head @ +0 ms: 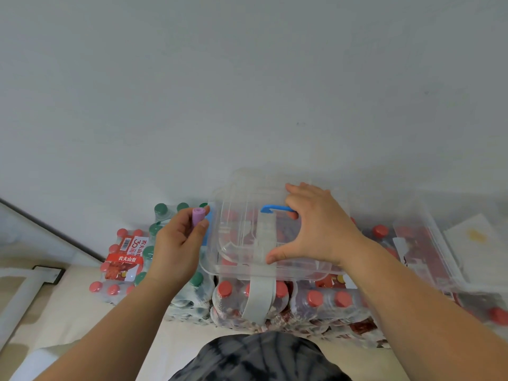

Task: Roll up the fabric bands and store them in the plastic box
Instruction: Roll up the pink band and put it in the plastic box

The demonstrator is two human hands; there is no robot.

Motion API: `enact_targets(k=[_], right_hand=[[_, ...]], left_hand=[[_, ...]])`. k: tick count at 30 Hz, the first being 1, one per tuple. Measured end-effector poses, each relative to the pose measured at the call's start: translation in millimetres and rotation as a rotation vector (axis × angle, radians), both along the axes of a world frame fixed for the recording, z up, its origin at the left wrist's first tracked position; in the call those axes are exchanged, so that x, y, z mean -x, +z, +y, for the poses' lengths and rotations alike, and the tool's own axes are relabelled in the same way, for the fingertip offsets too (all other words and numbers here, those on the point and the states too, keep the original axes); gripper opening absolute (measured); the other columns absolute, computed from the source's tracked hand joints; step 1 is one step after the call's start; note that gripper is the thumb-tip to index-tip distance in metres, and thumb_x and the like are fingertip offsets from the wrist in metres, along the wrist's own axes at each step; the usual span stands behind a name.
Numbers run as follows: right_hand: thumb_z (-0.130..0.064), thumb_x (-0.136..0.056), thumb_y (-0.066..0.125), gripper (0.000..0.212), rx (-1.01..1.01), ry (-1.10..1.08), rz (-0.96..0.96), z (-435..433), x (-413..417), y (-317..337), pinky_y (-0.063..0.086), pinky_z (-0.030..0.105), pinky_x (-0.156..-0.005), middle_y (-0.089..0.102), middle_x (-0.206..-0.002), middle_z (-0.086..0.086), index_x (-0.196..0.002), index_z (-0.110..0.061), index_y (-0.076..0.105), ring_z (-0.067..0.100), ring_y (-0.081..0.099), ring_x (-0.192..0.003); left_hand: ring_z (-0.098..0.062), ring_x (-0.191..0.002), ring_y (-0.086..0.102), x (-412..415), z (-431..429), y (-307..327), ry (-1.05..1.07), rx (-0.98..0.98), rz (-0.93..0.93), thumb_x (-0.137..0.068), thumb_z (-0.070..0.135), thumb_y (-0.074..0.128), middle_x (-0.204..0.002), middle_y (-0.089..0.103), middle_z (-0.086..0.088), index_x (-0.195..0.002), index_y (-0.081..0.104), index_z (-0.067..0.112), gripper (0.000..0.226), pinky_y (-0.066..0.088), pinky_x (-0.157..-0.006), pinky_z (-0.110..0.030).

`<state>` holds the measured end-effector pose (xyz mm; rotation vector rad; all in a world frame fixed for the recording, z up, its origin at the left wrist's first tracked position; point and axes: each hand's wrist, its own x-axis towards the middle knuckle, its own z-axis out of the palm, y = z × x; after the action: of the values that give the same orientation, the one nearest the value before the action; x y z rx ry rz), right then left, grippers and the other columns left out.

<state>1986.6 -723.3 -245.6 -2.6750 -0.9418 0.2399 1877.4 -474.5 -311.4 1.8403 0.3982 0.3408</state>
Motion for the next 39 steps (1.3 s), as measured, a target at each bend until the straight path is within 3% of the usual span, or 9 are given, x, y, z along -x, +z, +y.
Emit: enact_targets(k=[3,8,14,18,21,29,32,36,39], right_hand=[[-0.108,-0.032,0.045,0.083,0.0,0.035,-0.037,4,5,5,0.033,0.062,-0.114,0.045,-0.157,0.004,-0.071,-0.036,0.029,0.028,0.035,-0.147],[-0.108,-0.033,0.041,0.084,-0.033,0.151,-0.09,22,15,15,0.02,0.067,-0.12,0.039,-0.162,0.004,-0.073,-0.036,0.025,0.031,0.025,-0.154],[-0.104,-0.038,0.039,0.086,-0.002,0.332,-0.125,81,31,25,0.008,0.068,-0.122,0.031,-0.166,0.005,-0.085,-0.032,0.033,0.033,0.016,-0.156],[-0.103,-0.042,0.034,0.098,0.047,0.403,-0.178,137,49,25,0.008,0.069,-0.121,0.031,-0.166,0.01,-0.105,-0.03,0.05,0.036,0.016,-0.156],[-0.103,-0.043,0.035,0.112,0.084,0.411,-0.199,182,60,23,0.01,0.07,-0.12,0.031,-0.165,0.011,-0.12,-0.023,0.056,0.038,0.015,-0.156],[-0.094,-0.058,0.06,0.111,0.185,0.342,-0.107,290,97,-31,0.008,0.067,-0.123,0.022,-0.168,0.014,-0.14,-0.02,0.048,0.04,0.007,-0.157],[-0.089,-0.062,0.064,0.109,0.201,0.272,-0.006,307,99,-59,0.008,0.067,-0.123,0.016,-0.17,0.012,-0.143,-0.02,0.044,0.039,0.002,-0.158],[-0.086,-0.061,0.069,0.101,0.232,0.148,0.116,301,86,-87,0.012,0.067,-0.122,0.01,-0.172,0.003,-0.135,-0.021,0.047,0.036,0.001,-0.158],[-0.082,-0.058,0.075,0.103,0.246,0.072,0.217,285,73,-102,0.016,0.063,-0.121,0.007,-0.172,-0.002,-0.135,-0.021,0.045,0.034,0.0,-0.158]], left_hand=[[-0.002,-0.086,0.065,2,1,8,0.122,-0.066,-0.028,-0.102,0.039,0.057,-0.093,0.074,0.013,-0.097,0.066,0.048,0.013,0.052,-0.082,-0.026],[0.0,-0.105,0.069,24,15,28,0.275,-0.013,-0.09,-0.098,0.038,0.061,-0.11,0.075,0.021,-0.103,0.07,0.046,0.013,0.051,-0.091,-0.031],[-0.006,-0.106,0.071,64,51,47,0.404,-0.031,-0.112,-0.092,0.045,0.061,-0.11,0.077,0.015,-0.108,0.071,0.029,0.025,0.054,-0.095,-0.041],[-0.02,-0.092,0.073,84,91,43,0.442,-0.085,-0.077,-0.092,0.048,0.061,-0.098,0.078,0.01,-0.106,0.072,0.033,0.023,0.06,-0.086,-0.048],[-0.013,-0.09,0.074,96,130,34,0.466,-0.092,-0.055,-0.092,0.053,0.06,-0.096,0.077,0.012,-0.106,0.071,0.034,0.026,0.06,-0.084,-0.043],[-0.023,-0.078,0.068,105,234,-2,0.406,-0.201,0.183,-0.091,0.053,0.053,-0.081,0.071,0.004,-0.096,0.067,0.038,0.022,0.058,-0.072,-0.047],[-0.021,-0.075,0.065,97,252,-20,0.315,-0.219,0.27,-0.096,0.045,0.055,-0.077,0.069,0.002,-0.089,0.065,0.033,0.017,0.054,-0.068,-0.041],[-0.014,-0.056,0.057,80,252,-37,0.113,-0.323,0.398,-0.099,0.039,0.054,-0.066,0.062,0.0,-0.082,0.058,0.021,0.026,0.038,-0.049,-0.027],[-0.018,-0.069,0.052,70,238,-44,-0.024,-0.318,0.428,-0.101,0.029,0.054,-0.071,0.056,0.003,-0.082,0.056,0.018,0.022,0.036,-0.055,-0.027]])
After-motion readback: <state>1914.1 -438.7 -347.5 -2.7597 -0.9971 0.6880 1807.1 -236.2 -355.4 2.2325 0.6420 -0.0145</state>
